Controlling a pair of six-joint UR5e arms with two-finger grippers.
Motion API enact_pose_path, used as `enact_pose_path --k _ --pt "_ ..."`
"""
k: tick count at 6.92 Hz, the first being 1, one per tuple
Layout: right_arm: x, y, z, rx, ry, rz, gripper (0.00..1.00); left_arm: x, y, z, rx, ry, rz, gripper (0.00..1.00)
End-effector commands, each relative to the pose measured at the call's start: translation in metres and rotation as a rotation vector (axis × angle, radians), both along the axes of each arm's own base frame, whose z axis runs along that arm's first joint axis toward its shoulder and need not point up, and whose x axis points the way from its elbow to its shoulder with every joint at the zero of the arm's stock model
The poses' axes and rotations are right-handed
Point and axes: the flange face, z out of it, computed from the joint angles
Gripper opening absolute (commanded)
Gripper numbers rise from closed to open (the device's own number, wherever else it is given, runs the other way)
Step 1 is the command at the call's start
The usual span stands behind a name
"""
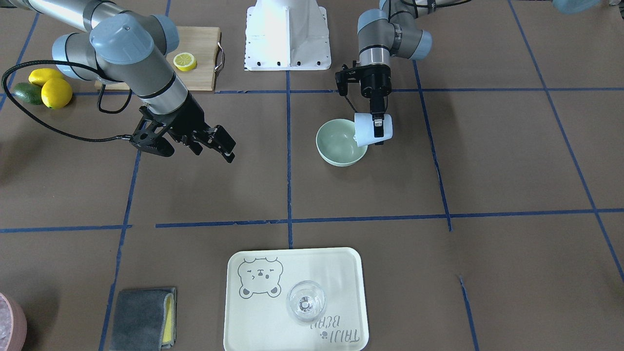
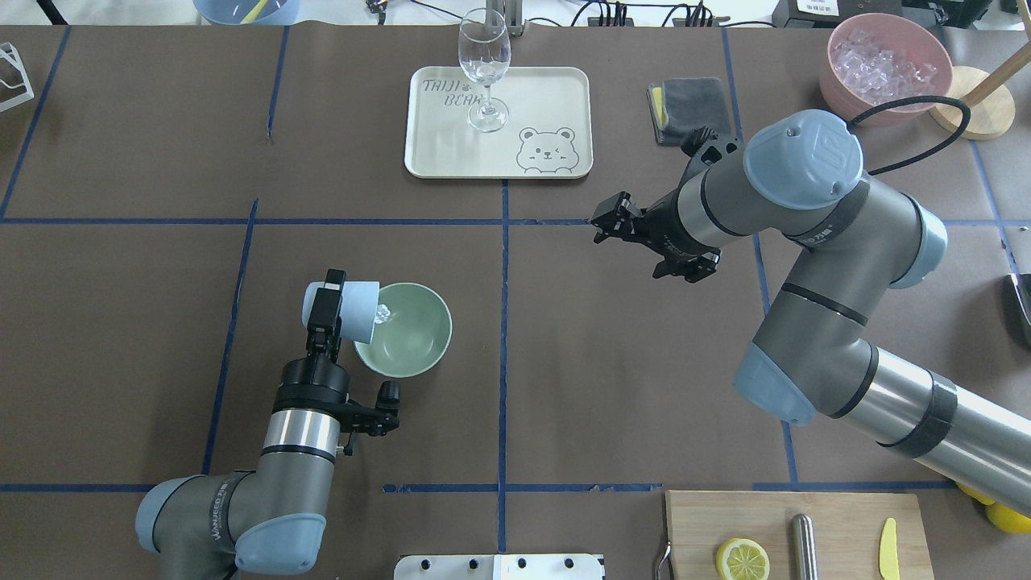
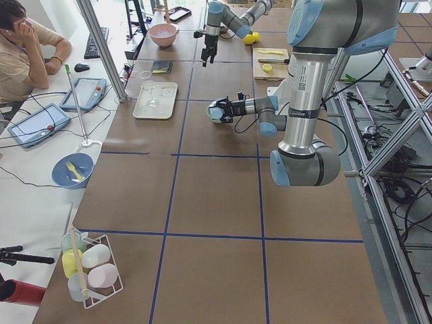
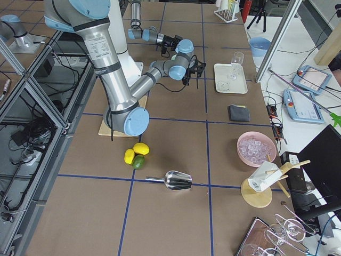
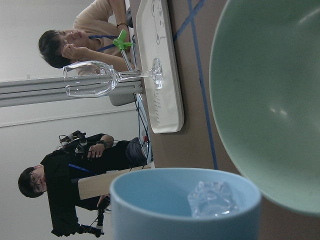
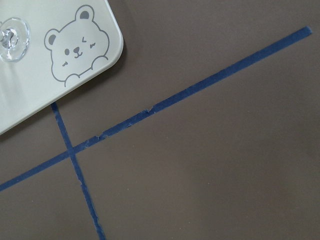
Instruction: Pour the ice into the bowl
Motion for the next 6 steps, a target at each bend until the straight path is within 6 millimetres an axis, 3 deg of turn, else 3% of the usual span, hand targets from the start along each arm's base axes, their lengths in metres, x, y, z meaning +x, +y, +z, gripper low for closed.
enact_pose_path --k 1,4,6 --pt "0.000 0.000 -0.001 -0.007 -0.003 0.003 1.00 -0.006 -0.002 -0.016 0.055 -0.200 -0.039 0.00" --pt "-0.001 0.001 0.000 -0.006 -0.001 0.001 1.00 -0.004 -0.001 -0.004 0.055 -0.238 -0.038 0.00" --pt "0.000 0.001 -0.002 0.000 -0.006 -0.001 1.00 -0.019 0.000 -0.028 0.059 -0.147 -0.042 0.00"
